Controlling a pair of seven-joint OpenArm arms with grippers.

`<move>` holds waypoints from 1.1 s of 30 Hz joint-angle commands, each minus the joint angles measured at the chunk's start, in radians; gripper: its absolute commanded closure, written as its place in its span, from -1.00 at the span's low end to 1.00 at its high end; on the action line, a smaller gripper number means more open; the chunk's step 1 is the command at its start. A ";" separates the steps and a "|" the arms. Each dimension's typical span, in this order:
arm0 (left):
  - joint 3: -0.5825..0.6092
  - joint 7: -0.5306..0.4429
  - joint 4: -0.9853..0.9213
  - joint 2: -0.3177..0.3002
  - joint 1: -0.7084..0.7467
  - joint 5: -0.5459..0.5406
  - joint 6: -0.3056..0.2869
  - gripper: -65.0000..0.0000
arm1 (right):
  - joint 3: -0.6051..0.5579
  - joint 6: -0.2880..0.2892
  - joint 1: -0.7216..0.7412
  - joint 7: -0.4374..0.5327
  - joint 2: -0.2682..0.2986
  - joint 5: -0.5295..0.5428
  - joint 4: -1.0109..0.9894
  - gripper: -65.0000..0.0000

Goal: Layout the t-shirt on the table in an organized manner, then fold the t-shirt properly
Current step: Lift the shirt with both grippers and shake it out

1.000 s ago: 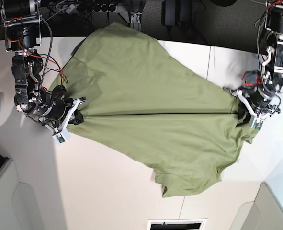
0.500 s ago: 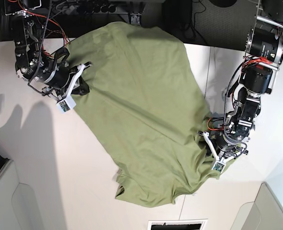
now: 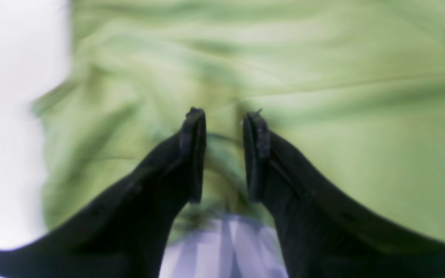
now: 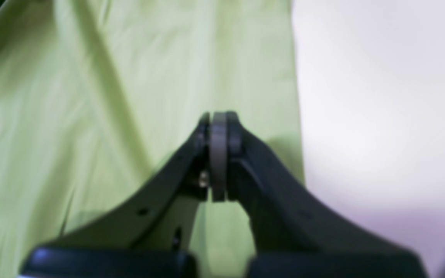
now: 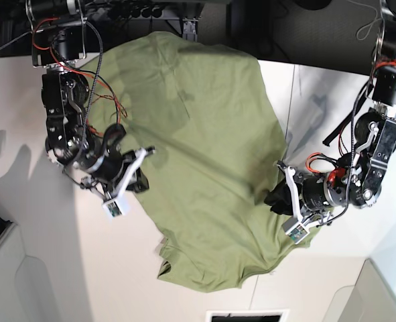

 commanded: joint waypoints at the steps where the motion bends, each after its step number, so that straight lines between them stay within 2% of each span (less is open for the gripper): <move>1: -0.006 -0.006 0.048 -0.012 0.025 -0.011 -0.006 0.46 | 0.004 0.003 0.053 0.039 -0.014 -0.005 -0.023 1.00; 5: -0.006 -0.014 0.096 0.013 0.176 -0.008 -0.006 0.46 | 0.004 0.003 0.152 0.052 -0.066 -0.060 -0.192 1.00; 7: -0.006 -0.020 0.095 0.037 0.239 0.043 -0.006 0.46 | 0.004 0.003 0.190 0.053 -0.076 -0.088 -0.273 1.00; 10: -0.006 -0.045 0.091 0.060 0.291 0.128 -0.005 0.46 | 0.003 0.005 0.224 0.055 -0.068 -0.126 -0.368 1.00; 13: -0.006 -0.059 0.075 0.054 0.292 0.177 -0.005 0.46 | 0.003 0.012 0.216 0.045 -0.047 -0.138 -0.396 1.00; 19: -0.006 -0.060 -0.051 0.045 0.169 0.183 -0.002 0.46 | 0.003 0.011 0.136 0.010 0.027 -0.020 -0.366 1.00; 24: 0.024 -0.090 -0.201 0.048 0.041 0.183 -0.003 0.46 | 0.003 0.012 0.018 -0.014 0.070 0.025 -0.219 1.00; 29: 0.164 -0.157 -0.328 0.051 -0.096 0.219 -0.001 0.46 | 0.003 0.011 -0.117 -0.043 0.072 0.103 -0.043 1.00; 33: 0.259 -0.167 -0.418 0.102 -0.181 0.287 0.034 0.46 | 0.003 0.013 -0.240 -0.045 0.052 0.138 0.083 1.00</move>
